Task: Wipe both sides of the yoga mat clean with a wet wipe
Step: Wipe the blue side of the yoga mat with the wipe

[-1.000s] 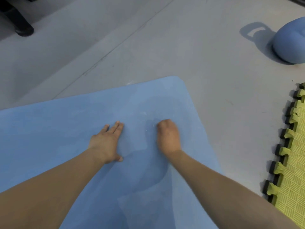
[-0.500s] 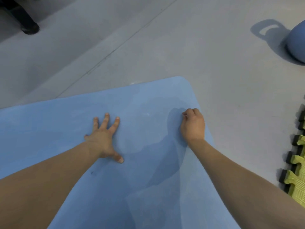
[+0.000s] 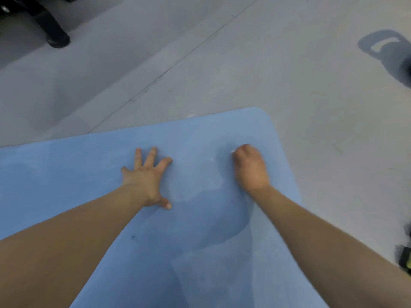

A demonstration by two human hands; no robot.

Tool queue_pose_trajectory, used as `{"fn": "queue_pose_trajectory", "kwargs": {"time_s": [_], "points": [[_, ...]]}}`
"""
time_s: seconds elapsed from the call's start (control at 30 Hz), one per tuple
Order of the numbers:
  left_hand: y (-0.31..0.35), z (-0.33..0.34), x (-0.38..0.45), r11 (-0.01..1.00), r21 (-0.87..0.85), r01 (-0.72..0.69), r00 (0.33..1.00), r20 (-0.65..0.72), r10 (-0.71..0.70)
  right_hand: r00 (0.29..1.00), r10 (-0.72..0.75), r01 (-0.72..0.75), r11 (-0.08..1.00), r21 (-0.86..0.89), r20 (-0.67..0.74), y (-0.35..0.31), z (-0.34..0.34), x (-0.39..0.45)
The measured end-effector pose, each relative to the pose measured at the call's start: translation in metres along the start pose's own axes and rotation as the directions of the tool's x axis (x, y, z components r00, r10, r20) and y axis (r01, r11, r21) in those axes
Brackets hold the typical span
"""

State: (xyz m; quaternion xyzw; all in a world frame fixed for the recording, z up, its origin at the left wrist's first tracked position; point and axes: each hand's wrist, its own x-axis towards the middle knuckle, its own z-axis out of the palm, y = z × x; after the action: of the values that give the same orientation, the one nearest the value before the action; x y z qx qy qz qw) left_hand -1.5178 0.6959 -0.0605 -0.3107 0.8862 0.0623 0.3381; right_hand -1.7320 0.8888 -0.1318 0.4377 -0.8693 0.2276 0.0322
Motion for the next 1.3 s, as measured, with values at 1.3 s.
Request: {"fn": "queue_pose_trajectory", "kwargs": {"time_s": [1.3], "points": [[-0.024,-0.003,0.026,0.963,-0.267,0.022,0.994,0.111,0.008,0.955,0.296,-0.297,0.955,-0.008,-0.022,-0.001,0.016,0.091]]}}
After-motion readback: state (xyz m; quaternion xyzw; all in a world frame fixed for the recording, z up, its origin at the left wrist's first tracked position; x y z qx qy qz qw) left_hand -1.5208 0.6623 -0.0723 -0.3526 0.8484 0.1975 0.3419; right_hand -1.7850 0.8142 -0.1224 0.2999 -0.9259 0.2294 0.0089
